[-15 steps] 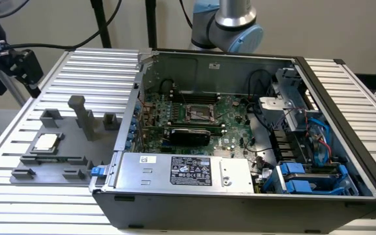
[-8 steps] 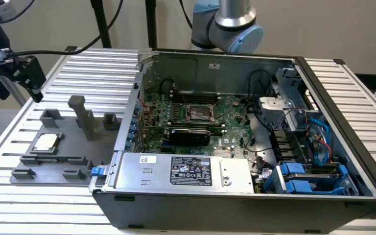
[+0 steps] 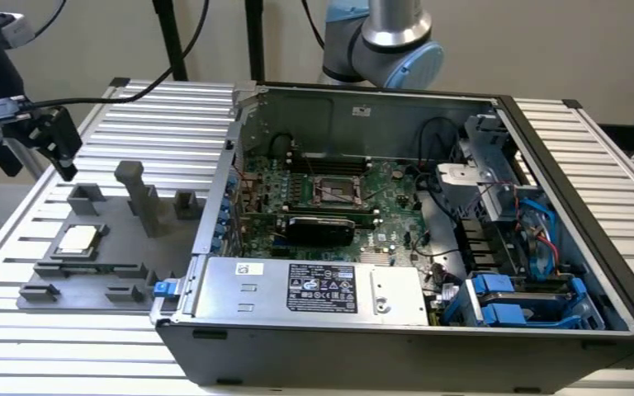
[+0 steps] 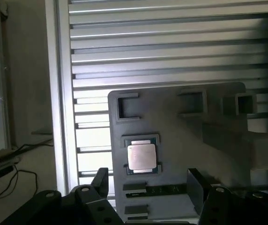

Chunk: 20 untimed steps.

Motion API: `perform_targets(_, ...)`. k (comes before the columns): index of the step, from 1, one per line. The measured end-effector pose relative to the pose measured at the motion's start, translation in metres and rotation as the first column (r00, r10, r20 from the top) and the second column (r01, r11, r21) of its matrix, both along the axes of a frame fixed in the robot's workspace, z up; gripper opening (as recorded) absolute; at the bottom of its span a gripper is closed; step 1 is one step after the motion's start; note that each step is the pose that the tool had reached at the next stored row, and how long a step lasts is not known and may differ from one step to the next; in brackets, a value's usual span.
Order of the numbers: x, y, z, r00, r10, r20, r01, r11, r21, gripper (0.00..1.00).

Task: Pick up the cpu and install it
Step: 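Pick up the cpu and move it towards the insertion slot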

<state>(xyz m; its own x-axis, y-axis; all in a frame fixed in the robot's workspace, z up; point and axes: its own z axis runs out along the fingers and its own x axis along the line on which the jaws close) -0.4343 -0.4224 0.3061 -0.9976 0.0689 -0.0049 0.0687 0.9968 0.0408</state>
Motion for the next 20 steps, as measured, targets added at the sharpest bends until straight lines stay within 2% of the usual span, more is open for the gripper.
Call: perform_targets(20, -0.003, 0.0, -0.0364, 1.0, 0.0, 0.0, 0.0, 1.0, 0.0, 0.77)
